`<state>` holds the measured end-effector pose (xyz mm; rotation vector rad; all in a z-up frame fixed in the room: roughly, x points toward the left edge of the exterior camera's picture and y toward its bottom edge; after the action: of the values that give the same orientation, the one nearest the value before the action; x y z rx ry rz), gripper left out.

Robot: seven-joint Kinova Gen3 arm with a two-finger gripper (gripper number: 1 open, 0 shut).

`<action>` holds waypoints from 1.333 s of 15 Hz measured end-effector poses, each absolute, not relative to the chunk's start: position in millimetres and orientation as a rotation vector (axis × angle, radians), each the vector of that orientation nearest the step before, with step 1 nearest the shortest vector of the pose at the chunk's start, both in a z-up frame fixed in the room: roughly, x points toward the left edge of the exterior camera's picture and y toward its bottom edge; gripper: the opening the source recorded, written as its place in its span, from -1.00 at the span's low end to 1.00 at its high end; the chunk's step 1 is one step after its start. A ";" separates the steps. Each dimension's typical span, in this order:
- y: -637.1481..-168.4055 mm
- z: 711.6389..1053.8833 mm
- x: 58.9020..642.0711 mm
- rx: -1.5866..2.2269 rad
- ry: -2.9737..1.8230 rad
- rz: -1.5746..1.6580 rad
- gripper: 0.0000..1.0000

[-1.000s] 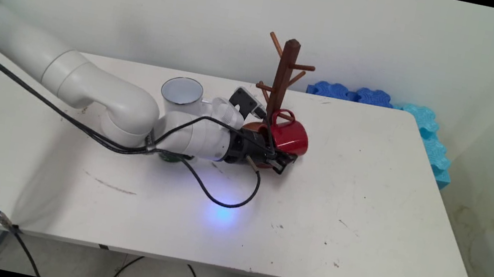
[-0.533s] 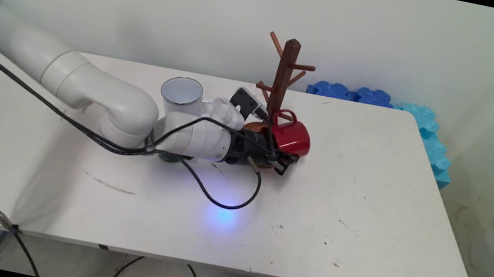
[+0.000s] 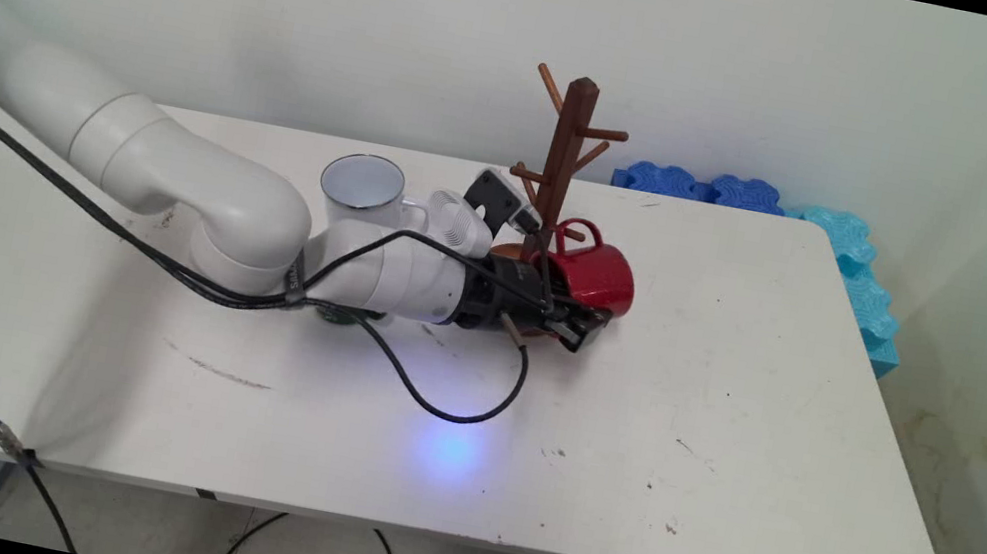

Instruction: Place the picked object on the table

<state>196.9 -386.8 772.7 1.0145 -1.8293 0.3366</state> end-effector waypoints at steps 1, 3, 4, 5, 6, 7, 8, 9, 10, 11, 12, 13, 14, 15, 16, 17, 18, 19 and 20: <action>-385.3 775.4 195.4 1.008 -1.828 0.332 -1.00; -382.7 780.0 193.4 0.998 -1.825 0.326 -1.00; -381.7 781.7 192.4 0.993 -1.825 0.323 -1.00; -379.4 784.9 191.7 0.987 -1.824 0.318 -1.00; -377.2 787.5 191.6 0.983 -1.823 0.314 -1.00; -374.8 790.6 191.3 0.977 -1.822 0.310 -1.00; -372.3 793.4 191.2 0.972 -1.822 0.305 -1.00; -369.4 796.6 191.4 0.966 -1.821 0.301 -1.00; -366.5 799.8 191.6 0.960 -1.821 0.296 -1.00; -363.9 802.8 191.9 0.954 -1.821 0.292 -1.00; -360.9 806.1 192.1 0.947 -1.822 0.287 -1.00; -357.8 809.1 192.8 0.942 -1.822 0.283 -1.00; -355.3 811.6 193.6 0.937 -1.822 0.279 -1.00; -352.6 814.3 194.4 0.931 -1.823 0.275 -1.00; -350.2 816.8 195.3 0.926 -1.824 0.271 -1.00; -348.2 819.2 196.1 0.920 -1.825 0.268 -1.00; -345.9 821.8 197.3 0.914 -1.828 0.264 -1.00; -344.0 824.6 198.6 0.906 -1.833 0.263 -1.00; -342.3 827.0 200.1 0.901 -1.841 0.259 -1.00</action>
<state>200.1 -342.3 827.0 0.9005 -1.8408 0.2592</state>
